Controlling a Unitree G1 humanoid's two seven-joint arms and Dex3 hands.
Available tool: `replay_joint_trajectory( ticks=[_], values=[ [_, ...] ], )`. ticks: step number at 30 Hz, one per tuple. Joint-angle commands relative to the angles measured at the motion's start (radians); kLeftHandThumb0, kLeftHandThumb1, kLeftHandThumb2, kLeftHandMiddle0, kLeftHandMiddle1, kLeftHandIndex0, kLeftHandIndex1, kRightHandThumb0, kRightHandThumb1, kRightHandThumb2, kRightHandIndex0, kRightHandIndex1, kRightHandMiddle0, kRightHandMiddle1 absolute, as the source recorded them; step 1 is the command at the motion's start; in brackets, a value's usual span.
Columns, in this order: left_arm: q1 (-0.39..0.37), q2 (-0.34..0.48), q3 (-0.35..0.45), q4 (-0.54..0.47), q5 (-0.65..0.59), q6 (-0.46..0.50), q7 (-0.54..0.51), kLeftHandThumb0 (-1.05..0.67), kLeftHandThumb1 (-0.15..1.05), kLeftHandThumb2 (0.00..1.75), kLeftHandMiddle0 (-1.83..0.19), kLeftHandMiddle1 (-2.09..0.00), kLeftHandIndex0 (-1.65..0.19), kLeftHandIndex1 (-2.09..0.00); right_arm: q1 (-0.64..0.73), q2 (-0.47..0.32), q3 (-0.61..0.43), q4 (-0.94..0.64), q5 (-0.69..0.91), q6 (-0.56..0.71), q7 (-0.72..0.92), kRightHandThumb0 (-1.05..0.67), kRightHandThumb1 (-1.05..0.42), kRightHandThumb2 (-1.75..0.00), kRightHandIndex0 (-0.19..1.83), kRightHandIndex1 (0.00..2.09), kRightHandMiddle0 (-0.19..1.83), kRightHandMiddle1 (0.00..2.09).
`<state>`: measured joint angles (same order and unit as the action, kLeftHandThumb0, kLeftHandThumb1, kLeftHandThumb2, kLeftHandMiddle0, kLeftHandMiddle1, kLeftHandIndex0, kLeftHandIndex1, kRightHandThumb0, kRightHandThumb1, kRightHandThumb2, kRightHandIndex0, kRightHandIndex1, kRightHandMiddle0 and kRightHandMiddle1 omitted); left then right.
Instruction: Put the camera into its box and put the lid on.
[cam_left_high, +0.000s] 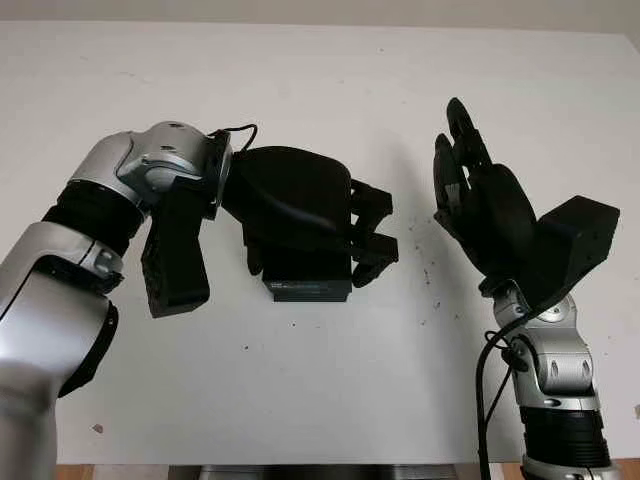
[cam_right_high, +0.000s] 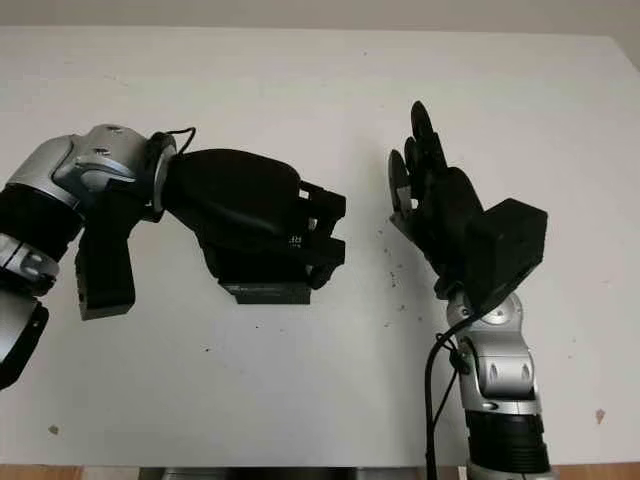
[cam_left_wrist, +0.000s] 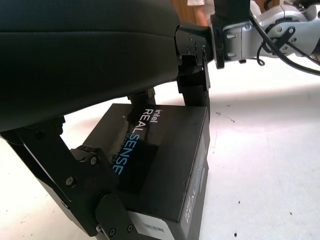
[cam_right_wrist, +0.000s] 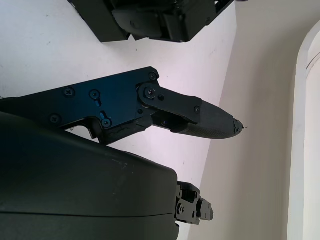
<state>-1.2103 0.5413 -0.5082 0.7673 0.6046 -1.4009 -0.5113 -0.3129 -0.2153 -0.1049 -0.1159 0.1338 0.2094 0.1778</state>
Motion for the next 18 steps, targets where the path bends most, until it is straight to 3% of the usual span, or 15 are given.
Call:
replay_joint_trajectory(
  ticks=[1,2,3,5,9,18],
  values=[
    [-0.013,0.008,0.015,-0.052,0.058,0.025,0.01,-0.73,1.04,0.14,-0.09,-1.36,-0.02,-1.17,0.011,-0.004,0.0,-0.018,-0.001,-0.002,0.001,-0.63,-1.05,-0.67,-0.16,0.05,-0.16,0.05],
    [-0.016,0.015,0.001,-0.064,0.074,0.051,-0.009,-0.83,1.05,0.19,0.03,-0.71,0.06,-0.7,0.01,-0.003,0.001,-0.019,-0.004,0.001,-0.001,-0.64,-1.05,-0.66,-0.15,0.05,-0.15,0.05],
    [-0.016,0.02,-0.008,-0.076,0.089,0.073,-0.023,-0.87,1.05,0.21,0.06,-0.4,0.07,-0.44,0.009,-0.002,0.002,-0.02,-0.006,0.004,-0.004,-0.64,-1.05,-0.66,-0.15,0.05,-0.15,0.06],
    [-0.017,0.027,-0.021,-0.101,0.112,0.102,-0.044,-0.94,1.05,0.24,0.16,-0.09,0.16,-0.11,0.008,-0.001,0.003,-0.025,-0.002,0.015,-0.001,-0.63,-1.05,-0.66,-0.15,0.05,-0.16,0.05],
    [-0.015,0.034,-0.037,-0.12,0.128,0.129,-0.06,-1.0,1.05,0.29,0.19,0.0,0.19,-0.01,0.014,-0.003,0.003,-0.035,-0.003,0.022,0.0,-0.62,-1.05,-0.67,-0.16,0.05,-0.16,0.05],
    [-0.011,0.041,-0.048,-0.124,0.105,0.169,-0.096,-1.05,1.05,0.3,0.19,0.0,0.19,0.0,0.025,-0.007,0.002,-0.049,-0.009,0.033,-0.001,-0.63,-1.05,-0.64,-0.16,0.05,-0.16,0.05]
  ],
)
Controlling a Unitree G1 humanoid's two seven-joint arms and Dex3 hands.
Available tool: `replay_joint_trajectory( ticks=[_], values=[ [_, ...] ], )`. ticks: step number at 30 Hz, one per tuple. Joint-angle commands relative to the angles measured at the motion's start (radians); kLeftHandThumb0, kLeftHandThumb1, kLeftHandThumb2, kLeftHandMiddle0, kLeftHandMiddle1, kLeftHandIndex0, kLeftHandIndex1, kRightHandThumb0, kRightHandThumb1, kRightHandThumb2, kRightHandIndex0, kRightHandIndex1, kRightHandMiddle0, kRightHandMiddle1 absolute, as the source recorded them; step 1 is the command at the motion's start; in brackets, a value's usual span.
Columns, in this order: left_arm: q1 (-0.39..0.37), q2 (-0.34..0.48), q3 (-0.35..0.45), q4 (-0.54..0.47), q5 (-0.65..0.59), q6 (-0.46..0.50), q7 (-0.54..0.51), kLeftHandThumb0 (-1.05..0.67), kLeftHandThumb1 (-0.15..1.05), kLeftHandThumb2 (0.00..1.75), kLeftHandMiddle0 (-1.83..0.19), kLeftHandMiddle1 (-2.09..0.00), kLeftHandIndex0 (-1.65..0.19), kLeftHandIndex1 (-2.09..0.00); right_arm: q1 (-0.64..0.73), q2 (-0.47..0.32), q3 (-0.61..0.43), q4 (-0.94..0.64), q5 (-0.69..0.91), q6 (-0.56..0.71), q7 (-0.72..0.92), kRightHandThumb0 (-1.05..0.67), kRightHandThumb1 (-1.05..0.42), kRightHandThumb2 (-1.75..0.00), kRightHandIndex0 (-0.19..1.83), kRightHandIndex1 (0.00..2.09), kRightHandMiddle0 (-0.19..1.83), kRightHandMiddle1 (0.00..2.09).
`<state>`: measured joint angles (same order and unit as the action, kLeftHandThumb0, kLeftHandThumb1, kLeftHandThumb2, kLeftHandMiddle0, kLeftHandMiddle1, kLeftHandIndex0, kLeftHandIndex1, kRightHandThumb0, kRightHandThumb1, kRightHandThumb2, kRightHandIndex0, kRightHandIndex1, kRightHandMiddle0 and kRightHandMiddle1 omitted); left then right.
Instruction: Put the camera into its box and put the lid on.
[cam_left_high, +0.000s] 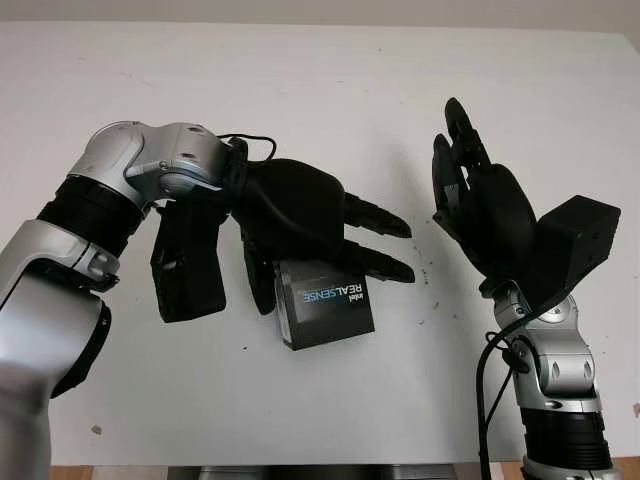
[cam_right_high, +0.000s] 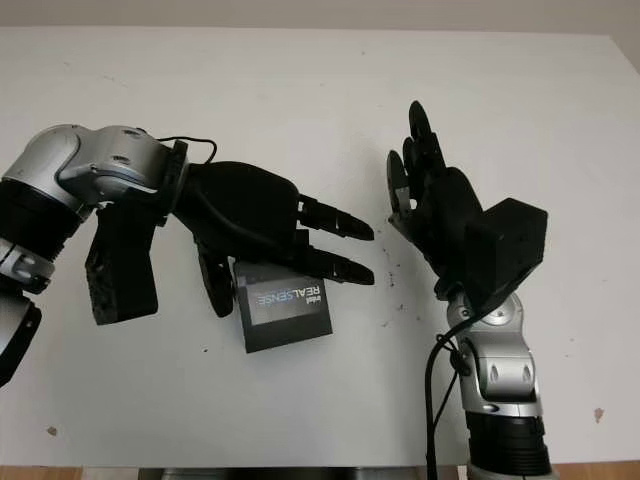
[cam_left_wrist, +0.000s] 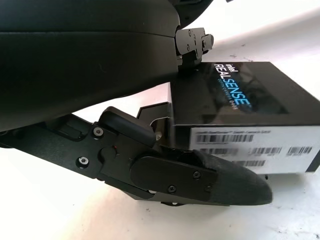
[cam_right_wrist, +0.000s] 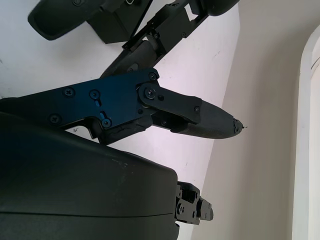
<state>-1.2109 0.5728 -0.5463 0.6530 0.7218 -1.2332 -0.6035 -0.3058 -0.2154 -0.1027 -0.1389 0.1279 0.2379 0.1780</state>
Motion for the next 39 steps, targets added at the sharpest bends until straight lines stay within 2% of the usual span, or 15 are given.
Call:
replay_joint_trajectory(
  ticks=[1,8,13,17,23,28,34,39],
  values=[
    [-0.009,0.011,-0.009,-0.011,-0.016,0.008,-0.008,-1.05,1.05,0.31,0.19,0.0,0.19,0.0,0.02,-0.007,-0.002,-0.027,-0.003,0.006,-0.001,-0.63,-1.05,-0.64,-0.16,0.05,-0.16,0.05],
    [0.009,0.031,0.01,-0.013,-0.012,0.058,0.015,-1.03,1.05,0.38,0.19,0.0,0.19,0.0,0.018,-0.015,-0.006,-0.019,0.001,0.002,0.013,-0.62,-1.05,-0.65,-0.17,0.04,-0.17,0.05],
    [0.002,0.053,0.018,-0.013,0.076,0.054,0.118,-1.05,1.05,0.4,0.19,0.0,0.19,0.0,0.014,-0.014,-0.006,-0.017,0.0,0.004,0.016,-0.64,-1.05,-0.65,-0.17,0.05,-0.17,0.05],
    [-0.017,0.081,0.02,-0.031,0.111,0.073,0.142,-1.05,1.05,0.21,0.19,0.0,0.19,0.0,0.016,-0.015,-0.006,-0.02,-0.001,0.009,0.017,-0.64,-1.05,-0.65,-0.17,0.05,-0.17,0.05],
    [-0.012,0.138,0.04,-0.133,-0.033,0.153,-0.015,-1.04,1.03,0.07,0.19,0.0,0.19,0.0,0.01,-0.015,-0.012,-0.008,0.002,-0.004,0.023,-0.63,-1.05,-0.66,-0.18,0.05,-0.18,0.05],
    [0.051,0.152,0.058,-0.201,-0.165,0.205,-0.084,-1.04,1.03,0.06,0.19,0.0,0.19,0.0,0.001,-0.012,-0.011,0.002,0.002,-0.004,0.02,-0.63,-1.05,-0.66,-0.17,0.05,-0.17,0.05],
    [0.128,0.157,0.085,-0.349,-0.369,0.377,-0.241,-1.05,1.05,0.13,0.19,0.0,0.19,0.0,0.002,-0.015,-0.015,0.004,0.003,-0.005,0.019,-0.65,-1.05,-0.64,-0.15,0.06,-0.16,0.06],
    [0.177,0.154,0.128,-0.44,-0.439,0.52,-0.299,-1.05,1.05,0.17,0.19,0.0,0.19,0.0,0.0,-0.01,-0.017,0.009,0.003,-0.018,0.013,-0.65,-1.05,-0.63,-0.14,0.07,-0.14,0.07]
  ],
)
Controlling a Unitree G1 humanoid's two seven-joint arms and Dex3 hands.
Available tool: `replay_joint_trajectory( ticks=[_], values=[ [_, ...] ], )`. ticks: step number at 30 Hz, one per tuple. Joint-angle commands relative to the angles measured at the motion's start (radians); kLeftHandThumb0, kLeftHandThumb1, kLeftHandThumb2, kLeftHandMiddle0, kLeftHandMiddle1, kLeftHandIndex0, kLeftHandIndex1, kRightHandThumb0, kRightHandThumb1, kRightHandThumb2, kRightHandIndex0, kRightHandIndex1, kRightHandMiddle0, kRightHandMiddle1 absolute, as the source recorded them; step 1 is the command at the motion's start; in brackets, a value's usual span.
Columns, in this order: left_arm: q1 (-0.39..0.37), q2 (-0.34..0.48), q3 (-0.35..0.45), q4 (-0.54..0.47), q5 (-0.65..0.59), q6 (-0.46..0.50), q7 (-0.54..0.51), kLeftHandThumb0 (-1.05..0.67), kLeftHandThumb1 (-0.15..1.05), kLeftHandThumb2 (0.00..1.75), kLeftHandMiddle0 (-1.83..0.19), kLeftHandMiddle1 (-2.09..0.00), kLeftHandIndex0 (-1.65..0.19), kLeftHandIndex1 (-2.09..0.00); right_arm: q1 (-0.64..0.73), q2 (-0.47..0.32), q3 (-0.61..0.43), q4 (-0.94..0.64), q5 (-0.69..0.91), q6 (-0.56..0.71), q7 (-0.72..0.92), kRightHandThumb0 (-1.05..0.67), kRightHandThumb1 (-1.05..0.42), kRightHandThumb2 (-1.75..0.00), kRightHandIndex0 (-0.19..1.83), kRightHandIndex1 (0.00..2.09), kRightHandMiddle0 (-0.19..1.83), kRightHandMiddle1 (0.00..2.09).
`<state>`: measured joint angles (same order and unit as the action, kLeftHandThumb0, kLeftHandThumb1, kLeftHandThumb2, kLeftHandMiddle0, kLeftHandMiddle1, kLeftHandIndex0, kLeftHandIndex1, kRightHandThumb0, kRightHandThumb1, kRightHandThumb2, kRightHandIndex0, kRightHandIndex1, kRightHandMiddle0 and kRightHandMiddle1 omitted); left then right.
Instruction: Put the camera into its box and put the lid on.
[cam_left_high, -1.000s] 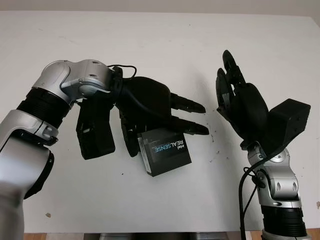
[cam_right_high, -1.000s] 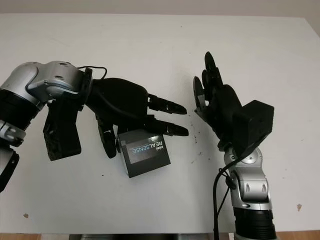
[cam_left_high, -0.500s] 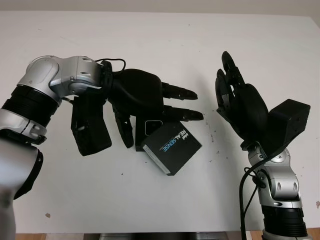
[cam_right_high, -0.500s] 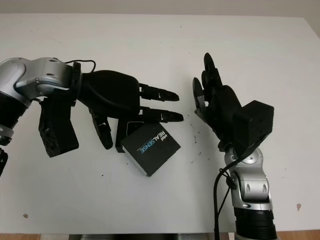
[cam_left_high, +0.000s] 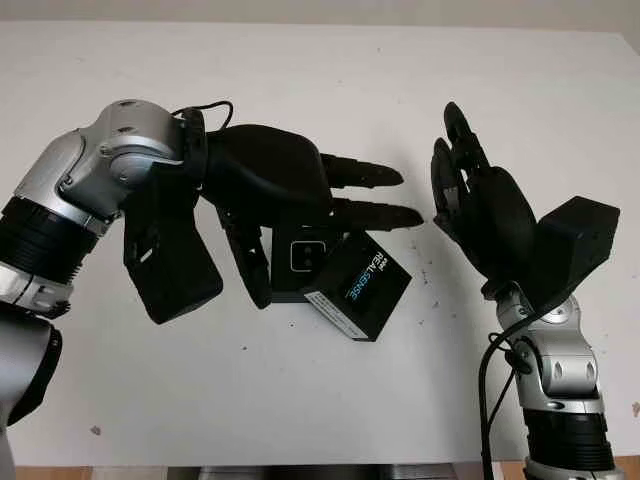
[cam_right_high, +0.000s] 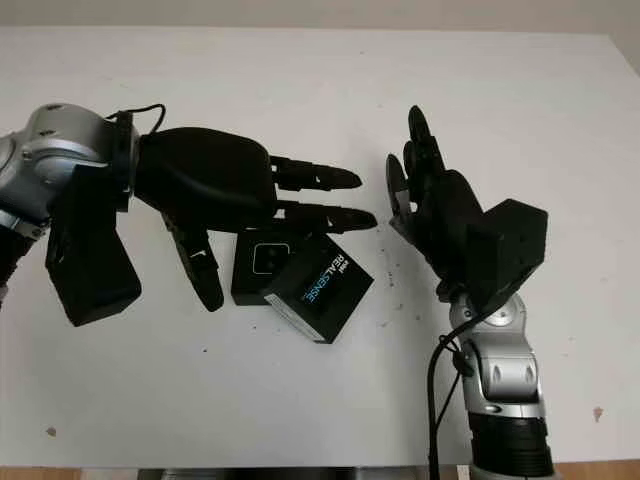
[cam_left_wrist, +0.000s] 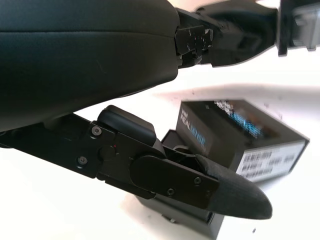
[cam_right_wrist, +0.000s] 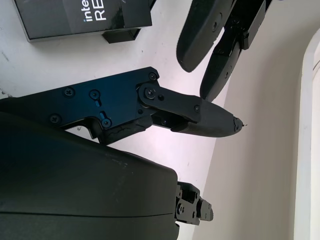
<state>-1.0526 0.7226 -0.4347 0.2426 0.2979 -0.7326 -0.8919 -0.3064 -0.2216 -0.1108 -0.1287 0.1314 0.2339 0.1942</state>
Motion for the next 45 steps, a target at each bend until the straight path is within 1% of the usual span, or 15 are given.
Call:
replay_joint_trajectory(
  ticks=[1,5,7,10,12,14,16,18,20,24,28,37,45],
  values=[
    [0.028,0.006,0.025,-0.053,-0.021,0.05,-0.022,-1.05,1.05,0.18,0.19,0.0,0.19,0.0,-0.001,-0.003,-0.009,0.001,-0.001,-0.016,-0.005,-0.65,-1.05,-0.63,-0.13,0.07,-0.14,0.07],
    [0.067,0.019,0.063,-0.169,-0.01,0.17,-0.05,-1.05,1.05,0.29,0.19,0.0,0.19,0.0,-0.004,-0.007,-0.014,0.004,-0.002,-0.013,-0.011,-0.66,-1.05,-0.65,-0.13,0.07,-0.14,0.07],
    [0.114,0.016,0.094,-0.228,0.02,0.214,-0.01,-1.05,1.05,0.38,0.19,0.0,0.19,0.0,-0.005,-0.006,-0.023,0.004,0.006,-0.014,-0.012,-0.68,-1.05,-0.65,-0.15,0.06,-0.15,0.06],
    [0.194,0.006,0.133,-0.31,0.046,0.287,0.037,-1.05,1.05,0.46,0.19,0.0,0.19,0.0,-0.012,-0.013,-0.036,-0.002,0.006,-0.021,-0.015,-0.68,-1.05,-0.67,-0.17,0.04,-0.18,0.05],
    [0.244,-0.003,0.146,-0.362,0.085,0.327,0.07,-1.05,1.05,0.43,0.19,0.0,0.19,0.0,-0.018,-0.019,-0.053,-0.002,-0.003,-0.039,-0.03,-0.66,-1.05,-0.67,-0.16,0.05,-0.16,0.06],
    [0.292,-0.014,0.152,-0.412,0.124,0.373,0.097,-1.05,1.05,0.34,0.19,0.0,0.19,0.0,-0.026,-0.03,-0.074,-0.006,-0.016,-0.051,-0.052,-0.66,-1.05,-0.65,-0.13,0.07,-0.13,0.08],
    [0.335,-0.027,0.156,-0.45,0.141,0.411,0.117,-1.05,1.05,0.26,0.19,0.0,0.19,0.0,-0.038,-0.042,-0.098,-0.013,-0.022,-0.054,-0.073,-0.64,-1.05,-0.66,-0.14,0.06,-0.13,0.08],
    [0.365,-0.031,0.152,-0.477,0.167,0.423,0.133,-1.05,1.05,0.21,0.19,0.0,0.19,0.0,-0.052,-0.051,-0.121,-0.029,-0.019,-0.039,-0.093,-0.63,-1.05,-0.67,-0.13,0.06,-0.12,0.08],
    [0.38,-0.029,0.142,-0.496,0.201,0.417,0.14,-1.05,1.05,0.21,0.19,0.0,0.19,0.0,-0.058,-0.069,-0.135,-0.052,-0.02,-0.006,-0.102,-0.64,-1.05,-0.66,-0.12,0.07,-0.11,0.09],
    [0.4,-0.033,0.124,-0.509,0.245,0.391,0.146,-1.05,1.05,0.22,0.19,0.0,0.19,0.0,-0.059,-0.083,-0.143,-0.088,-0.026,0.044,-0.118,-0.61,-1.05,-0.66,-0.09,0.08,-0.08,0.11],
    [0.418,-0.055,0.114,-0.51,0.281,0.381,0.168,-1.05,1.05,0.2,0.19,0.0,0.19,0.0,-0.058,-0.081,-0.153,-0.09,-0.02,0.041,-0.121,-0.64,-1.05,-0.64,-0.08,0.08,-0.07,0.11],
    [0.397,-0.113,0.084,-0.476,0.313,0.397,0.166,-1.05,1.05,0.14,0.19,0.0,0.19,0.0,-0.041,-0.073,-0.145,-0.104,-0.021,0.056,-0.129,-0.64,-1.05,-0.64,-0.09,0.07,-0.09,0.11],
    [0.358,-0.159,0.064,-0.415,0.346,0.377,0.192,-1.05,1.04,0.1,0.19,0.0,0.19,0.0,-0.028,-0.066,-0.141,-0.113,-0.022,0.05,-0.133,-0.64,-1.05,-0.65,-0.12,0.05,-0.11,0.09]
  ],
)
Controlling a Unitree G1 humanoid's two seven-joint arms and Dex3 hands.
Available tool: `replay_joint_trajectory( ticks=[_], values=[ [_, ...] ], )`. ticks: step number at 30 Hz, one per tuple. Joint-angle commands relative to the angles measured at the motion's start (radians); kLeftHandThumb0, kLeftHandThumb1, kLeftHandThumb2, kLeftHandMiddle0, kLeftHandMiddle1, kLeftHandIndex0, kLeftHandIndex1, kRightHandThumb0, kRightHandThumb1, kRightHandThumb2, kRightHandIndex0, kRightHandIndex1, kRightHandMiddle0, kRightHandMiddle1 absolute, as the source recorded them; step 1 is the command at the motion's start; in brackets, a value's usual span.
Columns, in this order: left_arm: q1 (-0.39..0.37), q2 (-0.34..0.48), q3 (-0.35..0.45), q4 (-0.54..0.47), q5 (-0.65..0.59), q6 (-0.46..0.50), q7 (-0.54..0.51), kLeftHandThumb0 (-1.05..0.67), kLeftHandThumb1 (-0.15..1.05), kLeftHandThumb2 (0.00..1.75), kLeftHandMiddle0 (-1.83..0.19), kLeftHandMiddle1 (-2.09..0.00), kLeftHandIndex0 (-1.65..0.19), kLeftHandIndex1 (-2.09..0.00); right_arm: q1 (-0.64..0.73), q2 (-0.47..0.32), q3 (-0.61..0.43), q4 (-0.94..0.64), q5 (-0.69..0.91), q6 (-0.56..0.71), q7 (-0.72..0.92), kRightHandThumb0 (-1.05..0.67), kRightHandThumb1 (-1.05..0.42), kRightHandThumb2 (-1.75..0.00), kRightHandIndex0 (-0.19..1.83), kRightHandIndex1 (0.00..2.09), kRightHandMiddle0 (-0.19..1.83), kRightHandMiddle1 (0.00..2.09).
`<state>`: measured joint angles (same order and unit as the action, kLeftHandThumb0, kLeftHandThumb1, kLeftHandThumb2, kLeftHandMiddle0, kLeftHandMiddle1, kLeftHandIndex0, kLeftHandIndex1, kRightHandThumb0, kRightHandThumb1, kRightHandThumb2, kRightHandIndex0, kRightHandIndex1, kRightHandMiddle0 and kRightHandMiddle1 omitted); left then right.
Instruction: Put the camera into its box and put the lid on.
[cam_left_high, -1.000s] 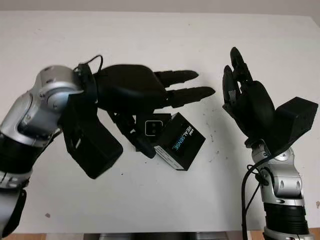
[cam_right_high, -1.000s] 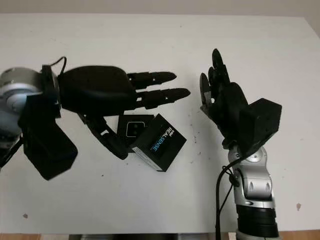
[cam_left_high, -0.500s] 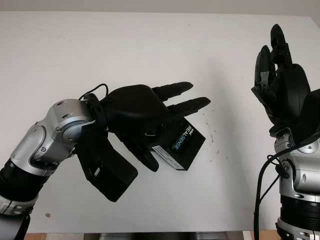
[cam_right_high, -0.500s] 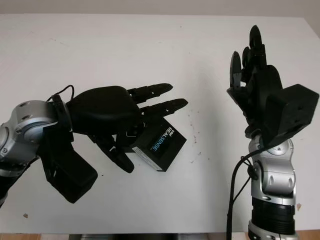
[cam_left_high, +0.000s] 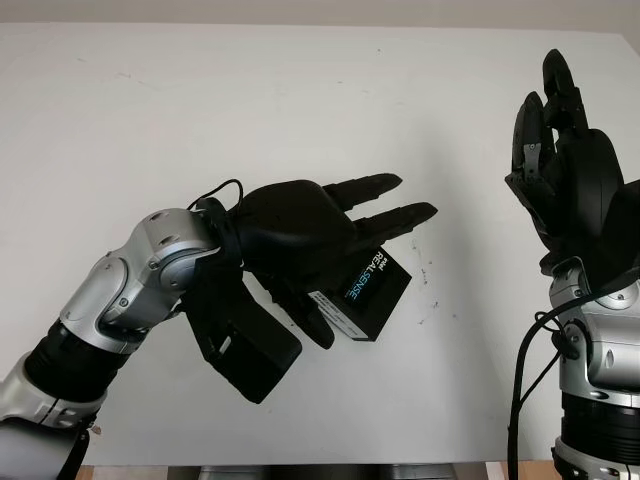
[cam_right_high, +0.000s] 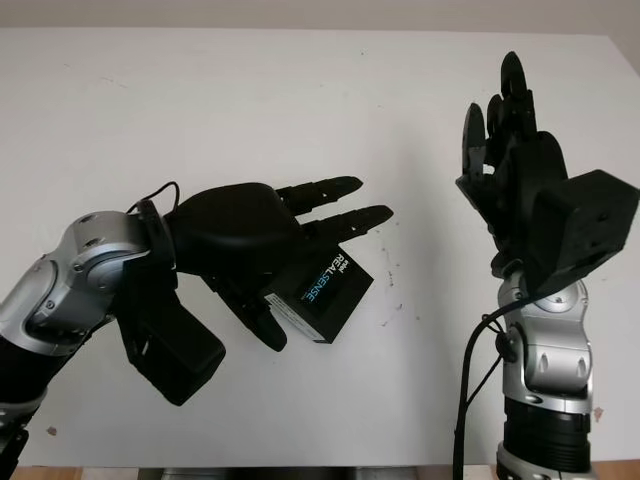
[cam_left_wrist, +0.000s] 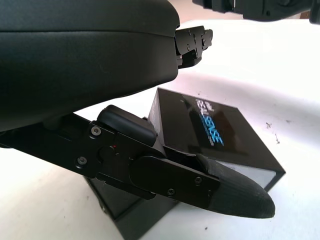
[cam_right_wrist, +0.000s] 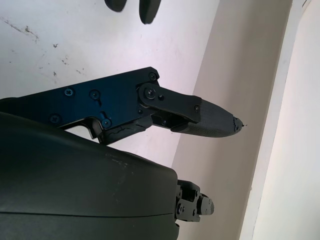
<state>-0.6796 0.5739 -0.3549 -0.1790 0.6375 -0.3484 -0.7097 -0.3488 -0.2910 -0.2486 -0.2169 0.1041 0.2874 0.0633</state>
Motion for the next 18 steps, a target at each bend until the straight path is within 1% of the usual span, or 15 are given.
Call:
replay_joint_trajectory(
  ticks=[1,3,7,11,13,16,18],
  values=[
    [-0.018,-0.014,-0.018,0.016,0.015,-0.017,0.024,-1.05,1.04,0.09,0.19,0.0,0.19,0.0,0.015,0.004,-0.002,-0.025,0.005,-0.005,-0.001,-0.63,-1.05,-0.66,-0.12,0.05,-0.11,0.09],
    [-0.026,-0.016,-0.025,0.035,0.036,-0.045,0.05,-1.05,1.04,0.08,0.19,0.0,0.19,0.0,0.017,0.006,-0.004,-0.022,0.006,-0.012,-0.001,-0.63,-1.05,-0.67,-0.13,0.05,-0.12,0.08],
    [-0.047,-0.008,-0.041,0.064,0.114,-0.112,0.108,-1.03,1.02,0.06,0.1,-0.05,0.17,-0.01,0.02,0.012,-0.002,-0.031,0.001,-0.005,-0.011,-0.61,-1.05,-0.68,-0.13,0.05,-0.12,0.08],
    [-0.056,-0.003,-0.047,0.079,0.173,-0.171,0.167,-0.95,0.95,0.04,-0.02,-0.12,0.06,-0.07,0.025,0.012,0.001,-0.031,-0.003,-0.015,-0.009,-0.61,-1.05,-0.7,-0.14,0.05,-0.12,0.07],
    [-0.064,0.003,-0.049,0.083,0.186,-0.193,0.169,-0.87,0.96,0.05,-0.06,-0.14,0.02,-0.09,0.025,0.013,0.0,-0.032,-0.001,-0.015,-0.01,-0.61,-1.05,-0.71,-0.14,0.05,-0.12,0.07],
    [-0.073,0.011,-0.052,0.07,0.205,-0.205,0.151,-0.85,0.9,0.03,-0.09,-0.17,-0.03,-0.13,0.025,0.014,-0.002,-0.032,0.004,-0.015,-0.008,-0.61,-1.05,-0.71,-0.15,0.04,-0.13,0.07],
    [-0.071,0.016,-0.051,0.058,0.227,-0.218,0.162,-0.67,0.89,0.04,-0.15,-0.21,-0.1,-0.18,0.027,0.018,-0.003,-0.036,0.005,-0.013,-0.013,-0.61,-1.05,-0.71,-0.14,0.05,-0.12,0.07]
  ],
)
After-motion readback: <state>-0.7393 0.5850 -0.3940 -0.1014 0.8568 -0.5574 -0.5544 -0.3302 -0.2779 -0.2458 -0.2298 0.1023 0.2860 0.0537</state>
